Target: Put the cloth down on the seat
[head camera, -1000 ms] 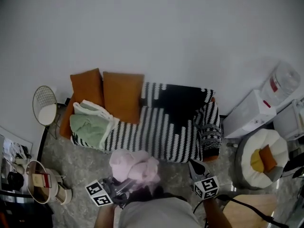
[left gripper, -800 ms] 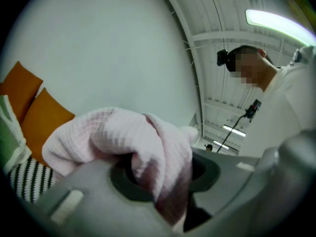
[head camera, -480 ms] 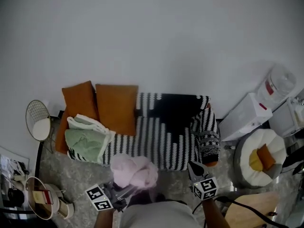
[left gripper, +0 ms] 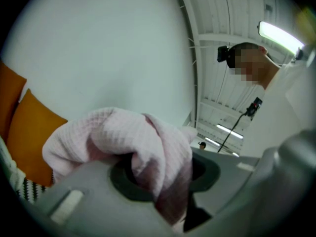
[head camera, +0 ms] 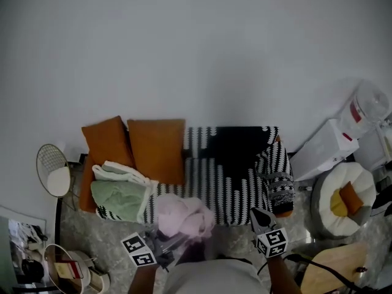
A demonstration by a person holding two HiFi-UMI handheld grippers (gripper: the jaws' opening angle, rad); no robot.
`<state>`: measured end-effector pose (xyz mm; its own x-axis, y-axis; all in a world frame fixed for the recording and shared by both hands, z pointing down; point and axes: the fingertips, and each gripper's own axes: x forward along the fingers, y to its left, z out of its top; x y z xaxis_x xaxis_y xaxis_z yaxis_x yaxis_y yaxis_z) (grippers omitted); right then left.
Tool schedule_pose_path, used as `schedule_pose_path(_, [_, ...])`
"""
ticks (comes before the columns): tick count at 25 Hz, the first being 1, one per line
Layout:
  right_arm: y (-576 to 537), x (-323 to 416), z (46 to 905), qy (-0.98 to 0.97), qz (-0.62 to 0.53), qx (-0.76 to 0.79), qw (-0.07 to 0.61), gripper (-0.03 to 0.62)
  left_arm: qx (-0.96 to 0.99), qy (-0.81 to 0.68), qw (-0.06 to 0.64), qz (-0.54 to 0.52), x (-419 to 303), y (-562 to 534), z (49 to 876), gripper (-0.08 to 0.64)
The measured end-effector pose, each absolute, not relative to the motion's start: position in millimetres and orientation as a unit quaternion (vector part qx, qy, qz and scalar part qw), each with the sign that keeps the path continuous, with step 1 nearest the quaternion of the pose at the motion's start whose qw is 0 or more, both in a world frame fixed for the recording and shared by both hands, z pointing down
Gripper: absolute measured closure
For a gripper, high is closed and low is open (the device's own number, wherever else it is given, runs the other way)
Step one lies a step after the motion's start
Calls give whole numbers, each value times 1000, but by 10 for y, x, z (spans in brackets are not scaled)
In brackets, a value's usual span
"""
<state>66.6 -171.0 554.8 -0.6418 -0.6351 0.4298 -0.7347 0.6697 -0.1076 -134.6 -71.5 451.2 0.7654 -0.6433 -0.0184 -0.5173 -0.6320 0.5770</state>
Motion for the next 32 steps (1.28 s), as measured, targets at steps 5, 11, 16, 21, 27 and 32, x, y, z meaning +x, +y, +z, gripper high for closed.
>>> schedule_pose_path(5, [-1960, 368, 5517, -894, 134, 386, 184, 588, 906, -304, 277, -101, -1584, -1144, 4494, 425])
schedule_pose_path(11, [-2297, 156, 5537, -880, 139, 414, 185, 588, 913, -279, 282, -91, -1833, -1682, 4568, 425])
schedule_pose_path(16, [-2507, 61, 5590, -868, 147, 434, 191, 588, 920, -253, 290, -81, -1941, -2090, 4676, 425])
schedule_pose_path(21, [-2694, -33, 5641, -859, 153, 446, 201, 588, 921, -235, 301, -78, -2054, -2436, 4782, 425])
schedule_pose_path(27, [-2953, -30, 5648, -850, 160, 459, 204, 588, 917, -235, 313, -81, -2130, -2831, 4887, 425])
schedule_pose_path(32, [-3106, 17, 5774, -846, 172, 456, 215, 588, 911, -247, 325, -65, -2132, -3161, 5169, 423])
